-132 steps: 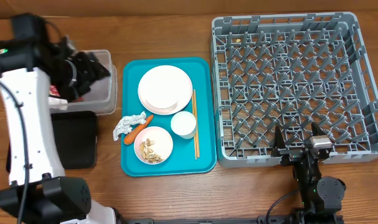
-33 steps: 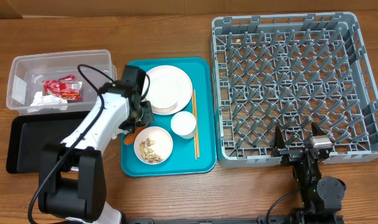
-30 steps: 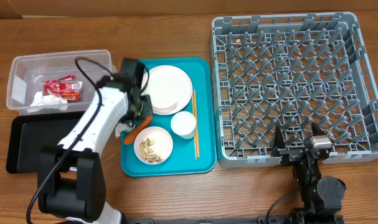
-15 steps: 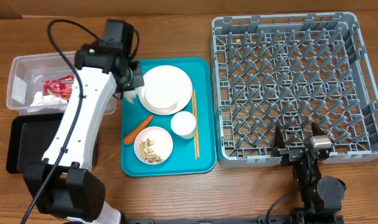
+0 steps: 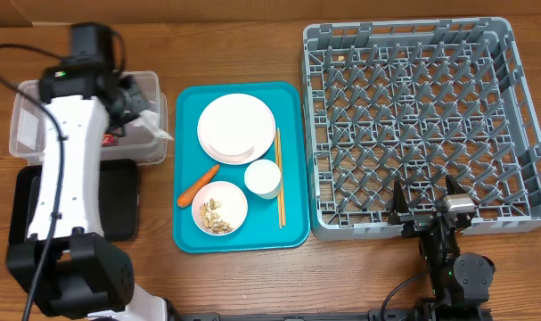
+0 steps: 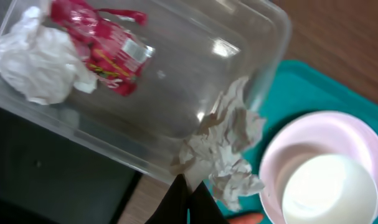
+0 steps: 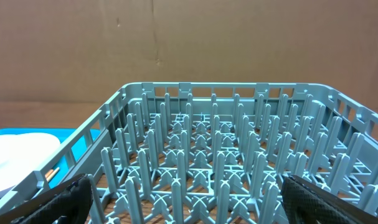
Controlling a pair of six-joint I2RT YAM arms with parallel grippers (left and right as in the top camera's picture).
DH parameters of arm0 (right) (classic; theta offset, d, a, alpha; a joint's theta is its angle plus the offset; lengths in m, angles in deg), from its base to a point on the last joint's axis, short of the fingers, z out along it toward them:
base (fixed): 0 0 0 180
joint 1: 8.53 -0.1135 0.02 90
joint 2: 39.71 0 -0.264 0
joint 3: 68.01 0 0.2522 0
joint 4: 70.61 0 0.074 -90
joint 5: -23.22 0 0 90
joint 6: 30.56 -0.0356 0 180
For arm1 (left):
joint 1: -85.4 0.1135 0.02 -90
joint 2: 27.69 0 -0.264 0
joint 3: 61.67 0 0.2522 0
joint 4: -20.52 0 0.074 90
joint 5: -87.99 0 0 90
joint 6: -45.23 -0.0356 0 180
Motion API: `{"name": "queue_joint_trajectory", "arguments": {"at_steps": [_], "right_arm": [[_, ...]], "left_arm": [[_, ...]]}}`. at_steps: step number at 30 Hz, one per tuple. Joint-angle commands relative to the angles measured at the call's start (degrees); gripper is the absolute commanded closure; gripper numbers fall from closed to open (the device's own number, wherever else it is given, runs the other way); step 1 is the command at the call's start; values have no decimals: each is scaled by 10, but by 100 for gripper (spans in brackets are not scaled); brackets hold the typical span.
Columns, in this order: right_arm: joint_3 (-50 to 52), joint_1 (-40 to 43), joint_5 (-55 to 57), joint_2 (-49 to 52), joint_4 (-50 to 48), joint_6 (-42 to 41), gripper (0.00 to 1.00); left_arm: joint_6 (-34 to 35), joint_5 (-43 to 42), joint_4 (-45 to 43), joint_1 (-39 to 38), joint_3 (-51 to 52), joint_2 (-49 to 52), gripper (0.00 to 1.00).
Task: Sort waste into correct bins and load items into the dishwasher
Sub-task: 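Carry the tissue left and release it into the clear bin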
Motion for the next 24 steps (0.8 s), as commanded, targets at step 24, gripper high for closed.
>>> {"name": "queue_joint_trajectory", "arguments": {"at_steps": [24], "right_arm": [[6,3,-1,-6,-3,-2,0]], "left_arm": [[37,-62,-49,37,9,22,96]]}}
